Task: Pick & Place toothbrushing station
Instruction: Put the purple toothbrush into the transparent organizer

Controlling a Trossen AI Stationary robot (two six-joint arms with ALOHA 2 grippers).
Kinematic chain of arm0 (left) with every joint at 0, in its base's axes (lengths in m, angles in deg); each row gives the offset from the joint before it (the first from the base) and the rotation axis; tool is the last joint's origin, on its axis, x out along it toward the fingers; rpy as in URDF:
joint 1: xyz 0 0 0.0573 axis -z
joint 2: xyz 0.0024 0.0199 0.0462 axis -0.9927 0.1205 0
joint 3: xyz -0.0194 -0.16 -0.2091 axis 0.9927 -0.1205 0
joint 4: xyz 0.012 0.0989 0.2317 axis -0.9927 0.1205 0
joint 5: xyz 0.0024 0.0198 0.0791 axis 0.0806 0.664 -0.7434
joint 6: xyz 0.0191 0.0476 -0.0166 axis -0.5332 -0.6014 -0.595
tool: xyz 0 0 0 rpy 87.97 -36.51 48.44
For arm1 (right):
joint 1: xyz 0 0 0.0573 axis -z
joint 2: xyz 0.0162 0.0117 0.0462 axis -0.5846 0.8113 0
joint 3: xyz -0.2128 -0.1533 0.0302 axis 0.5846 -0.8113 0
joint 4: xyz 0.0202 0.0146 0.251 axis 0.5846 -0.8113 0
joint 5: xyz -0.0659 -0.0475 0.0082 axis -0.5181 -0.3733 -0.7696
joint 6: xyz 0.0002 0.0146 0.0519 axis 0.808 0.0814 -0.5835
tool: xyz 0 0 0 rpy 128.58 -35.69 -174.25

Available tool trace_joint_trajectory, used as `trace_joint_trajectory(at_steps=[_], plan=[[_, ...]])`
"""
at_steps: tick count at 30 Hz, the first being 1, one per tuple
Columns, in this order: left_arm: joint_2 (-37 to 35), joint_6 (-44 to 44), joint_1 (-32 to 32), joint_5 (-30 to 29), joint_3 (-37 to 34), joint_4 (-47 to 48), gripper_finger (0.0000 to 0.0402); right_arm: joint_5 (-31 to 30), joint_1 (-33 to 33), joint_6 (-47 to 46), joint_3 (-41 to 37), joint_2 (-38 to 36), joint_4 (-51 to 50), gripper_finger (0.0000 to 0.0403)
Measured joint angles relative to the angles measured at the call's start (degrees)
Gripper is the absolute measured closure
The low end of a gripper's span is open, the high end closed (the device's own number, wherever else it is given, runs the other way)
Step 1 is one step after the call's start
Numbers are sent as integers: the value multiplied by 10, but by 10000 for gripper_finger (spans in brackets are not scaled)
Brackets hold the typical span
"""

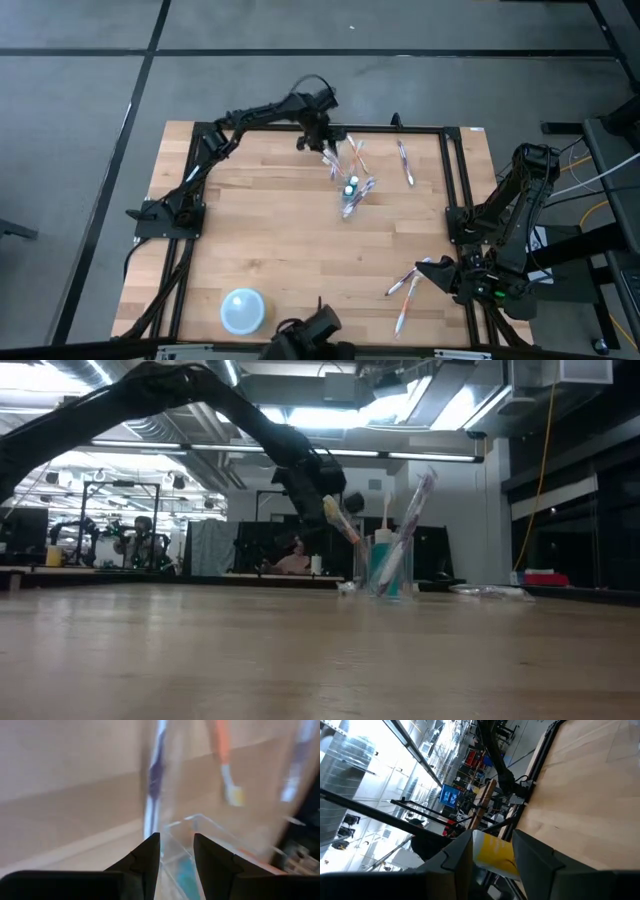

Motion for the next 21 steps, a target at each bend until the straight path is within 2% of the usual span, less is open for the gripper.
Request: trace_joint_trajectory(at_steps=[5, 10, 17, 21], plan=[[-79, -52, -17, 0, 0, 12, 288, 0, -2, 38, 14, 0, 0, 261], [-179, -102, -10, -45, 0, 29, 288, 0, 2, 67, 24, 0, 0, 261], [-310, -184, 47, -150, 0, 89, 288, 0, 18, 76, 25, 0, 0, 261], [-376, -201, 116, -260, -24, 109, 288, 0, 28, 80, 25, 0, 2, 261]])
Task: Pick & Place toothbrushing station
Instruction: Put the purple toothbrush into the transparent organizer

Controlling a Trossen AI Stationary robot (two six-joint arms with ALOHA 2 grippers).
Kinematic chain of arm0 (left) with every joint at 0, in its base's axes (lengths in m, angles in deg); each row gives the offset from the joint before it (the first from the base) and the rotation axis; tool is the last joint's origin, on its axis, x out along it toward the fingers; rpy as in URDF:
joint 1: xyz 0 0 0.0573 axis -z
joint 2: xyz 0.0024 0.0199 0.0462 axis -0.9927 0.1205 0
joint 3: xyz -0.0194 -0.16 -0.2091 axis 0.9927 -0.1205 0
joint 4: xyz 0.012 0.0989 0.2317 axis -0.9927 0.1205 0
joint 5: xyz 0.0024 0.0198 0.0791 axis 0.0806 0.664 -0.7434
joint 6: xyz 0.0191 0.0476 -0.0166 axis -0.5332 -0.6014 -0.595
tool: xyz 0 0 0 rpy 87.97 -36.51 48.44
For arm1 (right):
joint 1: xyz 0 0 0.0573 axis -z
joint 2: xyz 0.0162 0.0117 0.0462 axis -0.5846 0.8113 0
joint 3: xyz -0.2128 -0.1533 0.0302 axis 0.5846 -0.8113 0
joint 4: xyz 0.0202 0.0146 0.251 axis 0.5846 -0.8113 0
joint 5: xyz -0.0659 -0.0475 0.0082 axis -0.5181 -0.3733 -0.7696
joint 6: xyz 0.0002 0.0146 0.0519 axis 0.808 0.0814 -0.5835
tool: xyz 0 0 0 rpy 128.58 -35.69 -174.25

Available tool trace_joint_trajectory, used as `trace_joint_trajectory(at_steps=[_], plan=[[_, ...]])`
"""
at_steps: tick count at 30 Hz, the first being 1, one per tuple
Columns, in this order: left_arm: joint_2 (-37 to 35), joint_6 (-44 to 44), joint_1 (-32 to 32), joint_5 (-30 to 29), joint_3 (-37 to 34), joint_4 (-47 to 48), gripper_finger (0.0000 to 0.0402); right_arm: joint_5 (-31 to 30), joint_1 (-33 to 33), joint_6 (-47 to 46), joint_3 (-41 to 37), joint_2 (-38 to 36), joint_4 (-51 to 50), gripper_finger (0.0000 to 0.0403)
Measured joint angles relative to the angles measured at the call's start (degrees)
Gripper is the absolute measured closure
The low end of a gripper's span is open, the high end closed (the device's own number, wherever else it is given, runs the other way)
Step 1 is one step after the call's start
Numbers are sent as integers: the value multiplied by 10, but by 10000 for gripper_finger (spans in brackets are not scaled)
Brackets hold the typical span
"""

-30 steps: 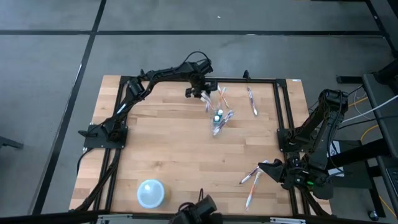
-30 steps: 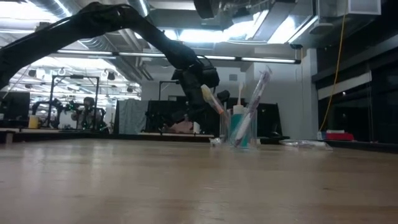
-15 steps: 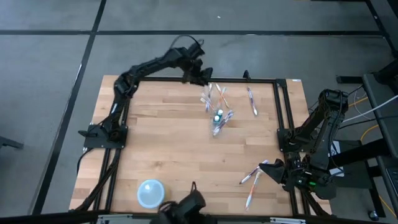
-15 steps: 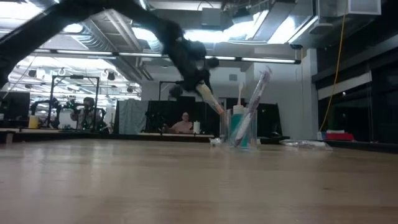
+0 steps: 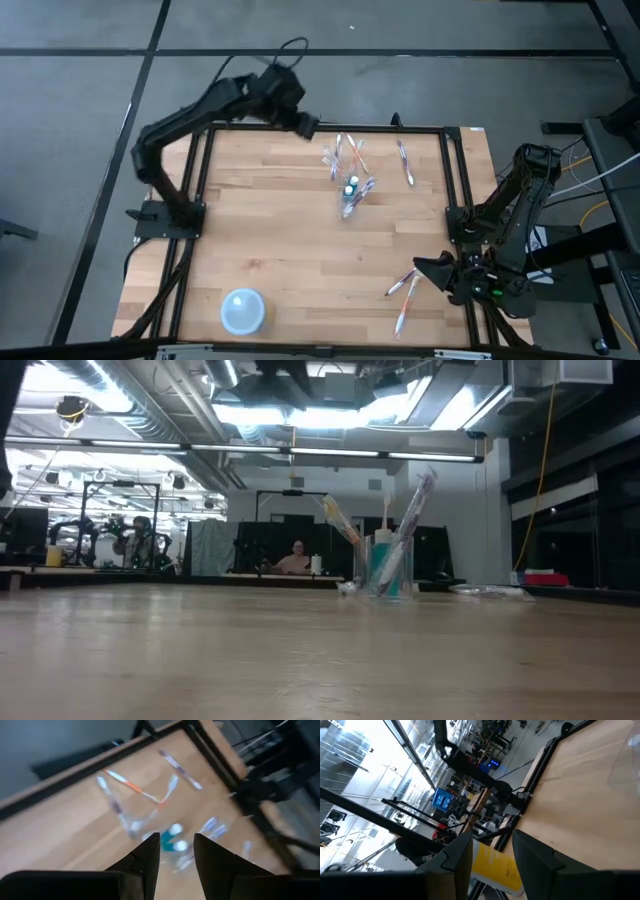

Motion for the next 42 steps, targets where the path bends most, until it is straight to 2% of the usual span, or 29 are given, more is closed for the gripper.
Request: trace_joint_trajectory(at_steps=[4, 6, 9, 14, 17, 19, 24, 27, 30, 33, 37, 39, 42], plan=[[-60, 13, 82, -147, -69, 19, 288, 0, 6, 28, 0, -2, 15, 261], [-91, 52, 117, -179, -135, -12, 288, 0, 8, 42, 0, -10, 17, 261], [-132, 143, 160, -179, -266, -122, 288, 0, 11, 65, 0, -25, 19, 261], [-142, 330, 184, -164, -477, -393, 288, 0, 11, 115, 0, -47, 47, 261], [-112, 435, 162, -151, -546, -517, 288, 0, 11, 172, 0, -54, 98, 261], [-81, 479, 142, -130, -564, -569, 288, 0, 10, 216, 0, -56, 135, 261], [-10, 462, 65, -13, -531, -711, 288, 11, 10, 291, 0, -56, 200, 261], [18, 438, 23, 36, -479, -714, 288, 18, 10, 299, 0, -56, 205, 261], [27, 396, -17, 66, -410, -650, 288, 23, 10, 299, 0, -56, 205, 261], [28, 344, -59, 94, -337, -539, 288, 24, 10, 299, 0, -56, 205, 261], [28, 277, -116, 103, -248, -387, 288, 23, 10, 304, 0, -56, 205, 261], [37, 260, -139, 114, -217, -346, 288, 21, 10, 306, 0, -56, 204, 261], [70, 259, -164, 165, -195, -316, 288, 21, 10, 311, 0, -56, 203, 261]])
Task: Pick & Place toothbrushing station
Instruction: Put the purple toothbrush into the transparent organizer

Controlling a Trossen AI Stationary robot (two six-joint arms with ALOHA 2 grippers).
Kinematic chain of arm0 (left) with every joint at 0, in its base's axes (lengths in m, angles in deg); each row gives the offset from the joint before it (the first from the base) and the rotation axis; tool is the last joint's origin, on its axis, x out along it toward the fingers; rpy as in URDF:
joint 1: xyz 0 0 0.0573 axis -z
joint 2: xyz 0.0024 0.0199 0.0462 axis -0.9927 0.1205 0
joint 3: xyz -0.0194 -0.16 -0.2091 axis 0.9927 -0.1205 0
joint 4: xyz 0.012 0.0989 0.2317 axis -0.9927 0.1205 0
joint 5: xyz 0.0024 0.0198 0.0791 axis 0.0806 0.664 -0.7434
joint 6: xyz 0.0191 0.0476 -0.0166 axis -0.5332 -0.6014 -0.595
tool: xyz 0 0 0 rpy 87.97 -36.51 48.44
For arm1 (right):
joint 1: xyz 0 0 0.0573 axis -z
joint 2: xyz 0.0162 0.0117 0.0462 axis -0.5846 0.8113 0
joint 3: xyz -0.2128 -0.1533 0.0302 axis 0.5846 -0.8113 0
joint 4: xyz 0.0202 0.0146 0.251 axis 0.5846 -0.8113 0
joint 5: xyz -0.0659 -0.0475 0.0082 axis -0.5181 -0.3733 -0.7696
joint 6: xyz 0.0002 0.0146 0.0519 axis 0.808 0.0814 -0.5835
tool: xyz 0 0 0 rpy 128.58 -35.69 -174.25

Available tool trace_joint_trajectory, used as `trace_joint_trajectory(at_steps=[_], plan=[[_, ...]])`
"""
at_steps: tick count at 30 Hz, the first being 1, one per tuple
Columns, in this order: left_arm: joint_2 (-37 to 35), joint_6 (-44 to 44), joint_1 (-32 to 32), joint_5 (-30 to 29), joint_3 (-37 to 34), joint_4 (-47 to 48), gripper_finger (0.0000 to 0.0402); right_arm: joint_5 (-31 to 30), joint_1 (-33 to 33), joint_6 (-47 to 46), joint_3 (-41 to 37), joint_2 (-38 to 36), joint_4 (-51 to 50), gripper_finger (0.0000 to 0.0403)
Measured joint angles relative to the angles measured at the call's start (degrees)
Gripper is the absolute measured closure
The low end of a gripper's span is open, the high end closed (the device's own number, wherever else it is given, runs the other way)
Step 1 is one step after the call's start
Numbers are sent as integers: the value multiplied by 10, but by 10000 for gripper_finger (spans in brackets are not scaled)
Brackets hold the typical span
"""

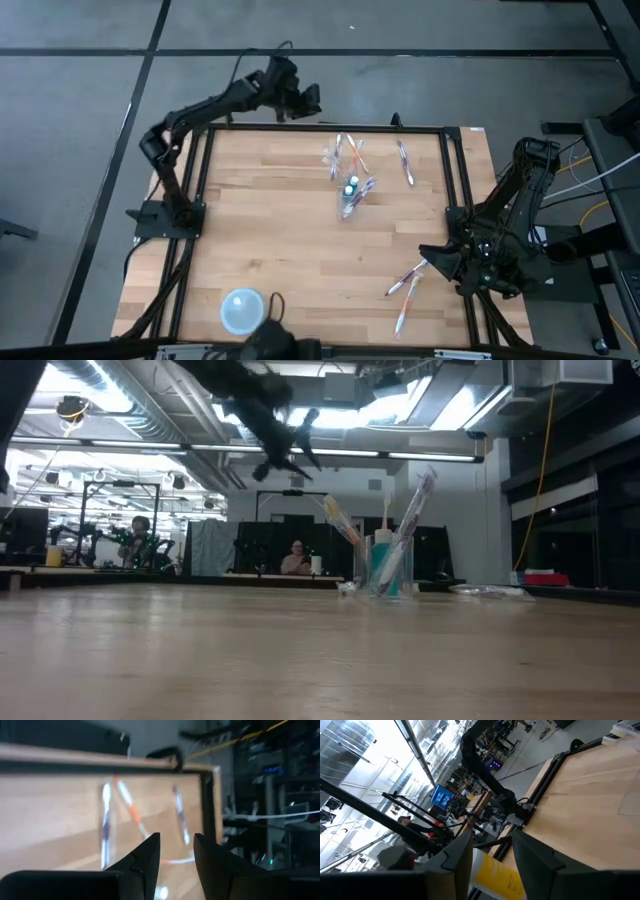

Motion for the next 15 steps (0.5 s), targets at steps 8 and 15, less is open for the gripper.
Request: trace_joint_trajectory(at_steps=[8, 15], plan=[[130, 24, -11, 63, 66, -9, 288, -2, 0, -4, 0, 0, 4, 261], [236, 30, -19, 88, 143, 20, 288, 2, 0, -9, 0, 0, 6, 261]])
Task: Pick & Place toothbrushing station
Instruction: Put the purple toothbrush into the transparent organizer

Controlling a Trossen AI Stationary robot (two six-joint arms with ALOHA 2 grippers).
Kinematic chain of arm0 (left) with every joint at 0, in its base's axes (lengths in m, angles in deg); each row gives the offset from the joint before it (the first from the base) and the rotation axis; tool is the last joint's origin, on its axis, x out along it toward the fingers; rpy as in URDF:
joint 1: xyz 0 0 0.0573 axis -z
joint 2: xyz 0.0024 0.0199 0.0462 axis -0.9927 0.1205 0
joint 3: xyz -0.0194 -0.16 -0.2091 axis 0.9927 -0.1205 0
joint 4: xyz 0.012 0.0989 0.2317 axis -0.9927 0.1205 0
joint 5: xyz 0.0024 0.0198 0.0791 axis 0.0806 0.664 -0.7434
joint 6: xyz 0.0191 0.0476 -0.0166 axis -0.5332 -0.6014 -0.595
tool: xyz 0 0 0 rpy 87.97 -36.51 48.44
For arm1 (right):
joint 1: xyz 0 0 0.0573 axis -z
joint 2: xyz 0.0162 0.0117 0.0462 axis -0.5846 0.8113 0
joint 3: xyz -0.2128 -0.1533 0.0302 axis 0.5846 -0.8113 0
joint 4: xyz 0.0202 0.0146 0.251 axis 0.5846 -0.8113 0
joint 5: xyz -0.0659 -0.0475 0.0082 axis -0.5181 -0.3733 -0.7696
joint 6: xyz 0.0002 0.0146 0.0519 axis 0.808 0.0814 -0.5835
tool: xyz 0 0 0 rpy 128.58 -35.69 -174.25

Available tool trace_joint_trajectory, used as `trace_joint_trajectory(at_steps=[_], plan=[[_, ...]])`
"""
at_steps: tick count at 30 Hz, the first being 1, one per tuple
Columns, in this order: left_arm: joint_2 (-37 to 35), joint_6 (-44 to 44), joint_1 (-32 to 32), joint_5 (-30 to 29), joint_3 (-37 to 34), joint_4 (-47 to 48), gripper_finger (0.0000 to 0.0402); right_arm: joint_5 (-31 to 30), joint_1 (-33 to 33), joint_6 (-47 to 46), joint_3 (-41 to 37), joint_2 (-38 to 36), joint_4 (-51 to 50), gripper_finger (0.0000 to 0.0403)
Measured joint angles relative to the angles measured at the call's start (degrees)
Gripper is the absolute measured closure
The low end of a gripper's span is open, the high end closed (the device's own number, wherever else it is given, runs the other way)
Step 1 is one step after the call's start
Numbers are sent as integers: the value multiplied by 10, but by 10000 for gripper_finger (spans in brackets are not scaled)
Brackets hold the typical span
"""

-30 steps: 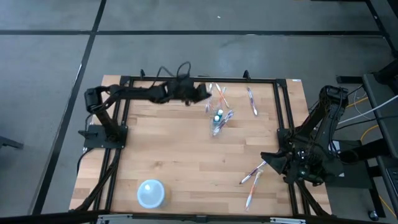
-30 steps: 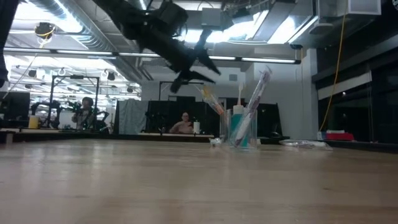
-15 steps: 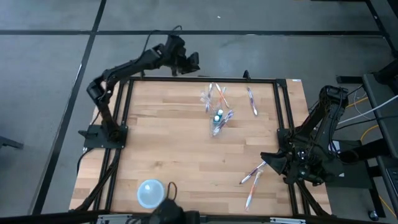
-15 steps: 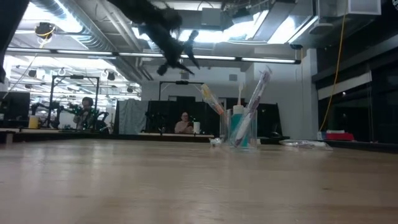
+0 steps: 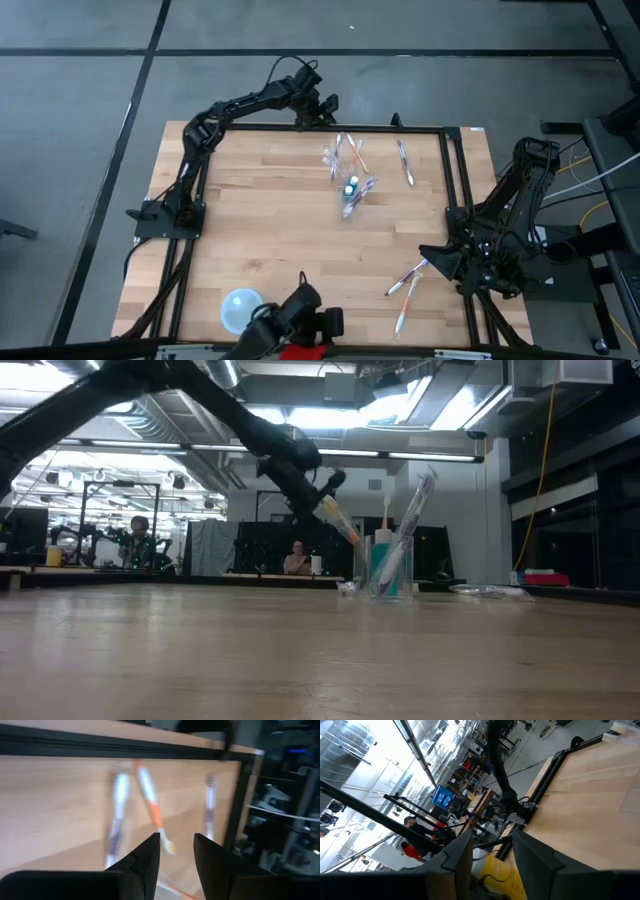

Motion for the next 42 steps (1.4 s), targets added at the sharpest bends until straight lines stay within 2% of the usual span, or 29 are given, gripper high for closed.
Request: trace_joint_trajectory(at_steps=[8, 23, 35, 42], plan=[[49, -19, 9, 1, 5, 63, 288, -1, 0, 0, 0, 0, 2, 261], [79, -20, 47, 35, 4, 53, 288, -21, 0, -1, 0, 0, 9, 261], [79, 30, 41, 187, 21, 45, 288, -23, 0, 1, 0, 0, 11, 261], [87, 89, 43, 237, 27, 25, 288, -23, 0, 13, 0, 0, 11, 261]])
